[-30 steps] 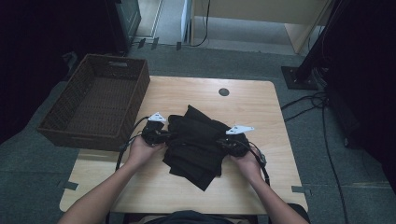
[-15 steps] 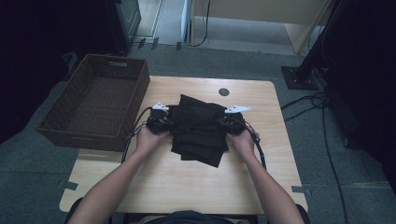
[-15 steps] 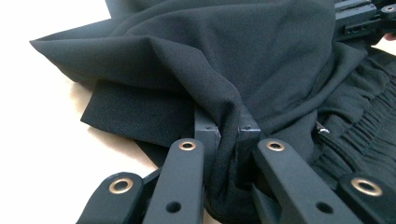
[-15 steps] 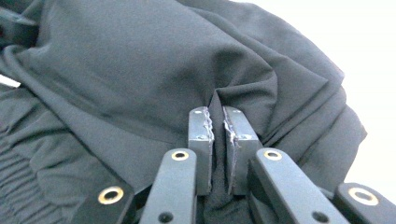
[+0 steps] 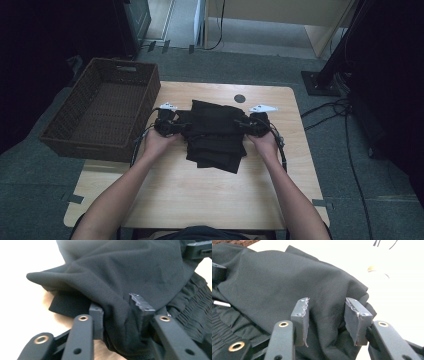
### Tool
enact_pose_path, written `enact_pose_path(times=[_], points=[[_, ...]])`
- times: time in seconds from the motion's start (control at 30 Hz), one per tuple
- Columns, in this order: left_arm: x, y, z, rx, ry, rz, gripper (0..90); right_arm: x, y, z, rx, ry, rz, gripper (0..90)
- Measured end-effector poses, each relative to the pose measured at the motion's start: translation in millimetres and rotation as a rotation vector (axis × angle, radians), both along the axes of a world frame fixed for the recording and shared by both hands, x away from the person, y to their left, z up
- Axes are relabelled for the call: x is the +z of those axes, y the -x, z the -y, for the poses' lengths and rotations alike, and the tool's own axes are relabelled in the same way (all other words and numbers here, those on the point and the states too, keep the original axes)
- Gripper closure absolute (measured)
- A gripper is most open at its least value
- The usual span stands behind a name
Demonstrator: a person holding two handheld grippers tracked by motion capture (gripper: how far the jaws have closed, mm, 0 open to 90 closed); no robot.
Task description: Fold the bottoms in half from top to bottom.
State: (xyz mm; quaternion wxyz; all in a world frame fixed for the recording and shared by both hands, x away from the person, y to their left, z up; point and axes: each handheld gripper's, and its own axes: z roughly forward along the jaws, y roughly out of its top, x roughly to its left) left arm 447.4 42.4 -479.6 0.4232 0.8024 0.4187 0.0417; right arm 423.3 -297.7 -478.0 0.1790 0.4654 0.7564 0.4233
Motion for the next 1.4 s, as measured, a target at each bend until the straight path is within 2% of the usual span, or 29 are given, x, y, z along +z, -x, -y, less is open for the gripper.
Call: enact_pose_path(times=[0.1,0.23,0.27,0.33,0.37,0.4,0.43,0.47,0.5,0.6,0.63,0.67,0.7,0.83,0.87,0.9,0.93,0.97,1.03,1.07,1.13,1.27,1.3,1.33,1.4], points=[[3.9,-5.7,4.0,0.004,-0.017,0.006,56.5,1.2,-6.0,1.8,0.000,-0.017,-0.005,51.1],[2.5,-14.0,6.1,0.003,-0.006,-0.013,56.2,-0.2,-14.5,0.1,-0.001,-0.040,-0.024,49.0],[-0.6,-19.0,8.3,-0.008,0.001,-0.033,59.4,-2.1,-19.8,-2.9,-0.004,-0.070,-0.049,50.8],[-4.0,-22.1,11.2,-0.013,-0.002,-0.043,62.8,-4.1,-22.3,-7.2,-0.004,-0.107,-0.066,55.0],[-4.0,-22.1,11.2,-0.013,-0.002,-0.043,67.4,-4.1,-22.3,-7.2,-0.004,-0.107,-0.066,55.0],[-6.0,-23.1,12.4,-0.019,0.001,-0.047,67.4,-5.1,-22.7,-9.4,-0.001,-0.119,-0.070,59.4],[-8.9,-24.4,14.3,-0.027,0.017,-0.067,76.4,-7.0,-22.6,-13.8,0.003,-0.109,-0.084,68.3],[-8.9,-24.4,14.3,-0.027,0.017,-0.067,80.9,-7.0,-22.6,-13.8,0.003,-0.109,-0.084,68.3],[-9.4,-23.9,15.3,-0.042,0.020,-0.064,84.9,-7.6,-21.3,-16.5,0.006,-0.089,-0.102,77.0],[-5.1,-21.2,15.1,-0.043,0.029,-0.047,87.2,-4.0,-18.6,-16.7,0.002,-0.082,-0.100,81.4],[-1.2,-19.5,13.6,-0.048,0.034,-0.032,87.2,0.0,-15.9,-15.7,0.002,-0.092,-0.088,82.2],[7.5,-14.5,10.2,-0.044,0.070,-0.006,87.2,10.1,-8.1,-12.1,0.010,-0.114,-0.038,83.1],[12.3,-11.4,8.5,-0.051,0.079,0.005,87.1,15.6,-3.9,-10.0,0.015,-0.117,-0.019,83.6],[23.6,1.0,4.0,-0.059,0.113,0.037,85.2,28.7,11.6,-3.9,0.029,-0.116,0.013,84.0],[28.4,10.8,1.3,-0.073,0.126,0.055,82.9,33.9,23.5,1.3,0.035,-0.135,0.036,83.1],[29.5,15.6,0.1,-0.081,0.132,0.057,81.3,35.6,29.8,3.9,0.039,-0.137,0.041,82.8],[29.5,15.6,0.1,-0.081,0.132,0.057,80.1,35.6,29.8,3.9,0.039,-0.137,0.041,82.8],[29.8,24.1,-1.9,-0.098,0.129,0.048,78.1,35.7,42.5,8.5,0.047,-0.130,0.048,82.5],[29.2,27.9,-3.2,-0.101,0.119,0.050,74.4,34.3,48.4,10.5,0.050,-0.122,0.046,82.7],[26.4,34.1,-6.3,-0.096,0.113,0.047,73.1,29.7,58.8,13.1,0.053,-0.102,0.036,83.5],[22.1,37.8,-10.3,-0.088,0.106,0.035,70.1,23.8,67.5,14.6,0.052,-0.095,0.018,83.5],[17.0,40.1,-15.5,-0.069,0.080,0.013,64.3,14.4,75.2,14.5,0.057,-0.069,-0.014,82.6],[17.1,39.9,-16.7,-0.061,0.073,0.011,64.1,12.6,76.4,13.9,0.052,-0.042,-0.012,78.5],[17.6,39.2,-17.8,-0.057,0.071,0.020,63.5,14.2,75.2,14.5,0.047,-0.044,-0.002,76.4],[20.6,32.1,-16.9,-0.051,0.067,0.007,62.8,20.5,69.8,14.8,0.038,-0.074,0.013,72.8]])
